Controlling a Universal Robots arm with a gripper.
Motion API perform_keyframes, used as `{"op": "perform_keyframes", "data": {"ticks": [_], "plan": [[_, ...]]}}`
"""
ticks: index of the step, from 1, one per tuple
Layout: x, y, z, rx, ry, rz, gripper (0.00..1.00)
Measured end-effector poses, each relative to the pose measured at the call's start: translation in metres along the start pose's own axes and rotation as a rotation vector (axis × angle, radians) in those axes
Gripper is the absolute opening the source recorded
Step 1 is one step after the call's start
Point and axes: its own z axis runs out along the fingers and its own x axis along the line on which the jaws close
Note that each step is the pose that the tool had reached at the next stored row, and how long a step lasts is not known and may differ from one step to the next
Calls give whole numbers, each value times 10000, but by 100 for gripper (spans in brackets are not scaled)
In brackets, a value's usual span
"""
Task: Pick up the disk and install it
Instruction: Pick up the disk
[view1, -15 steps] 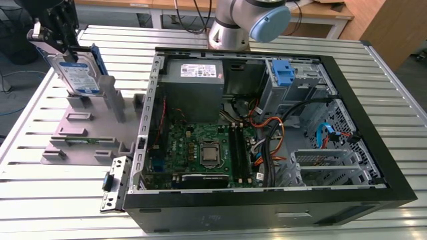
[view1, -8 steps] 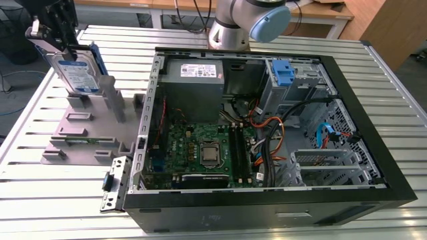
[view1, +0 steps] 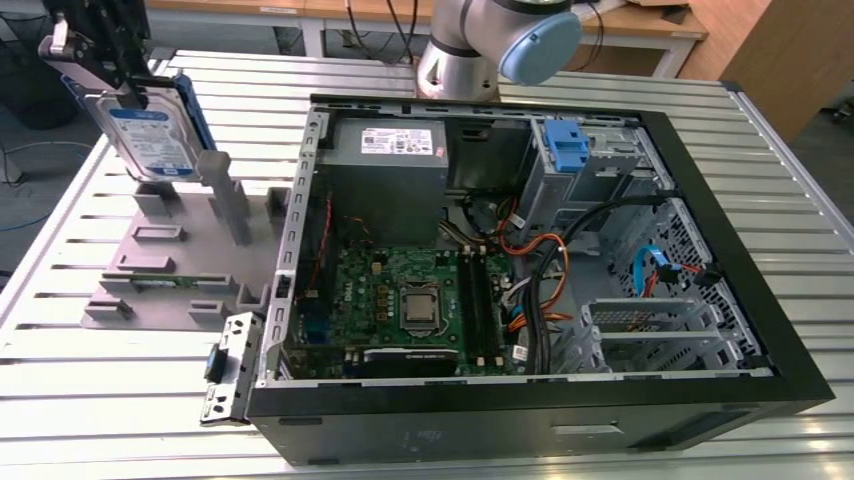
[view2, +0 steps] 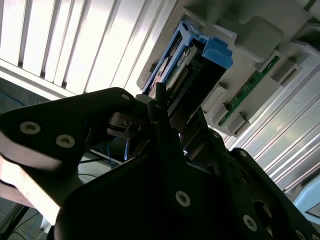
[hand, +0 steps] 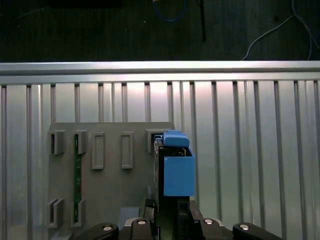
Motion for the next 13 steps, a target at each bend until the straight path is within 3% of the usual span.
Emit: {"op": "perform_keyframes", "data": {"ticks": [9,13], "plan": [[-11,4,-126,1,-1,-1,35],[-12,4,-132,2,-1,-1,35]]}}
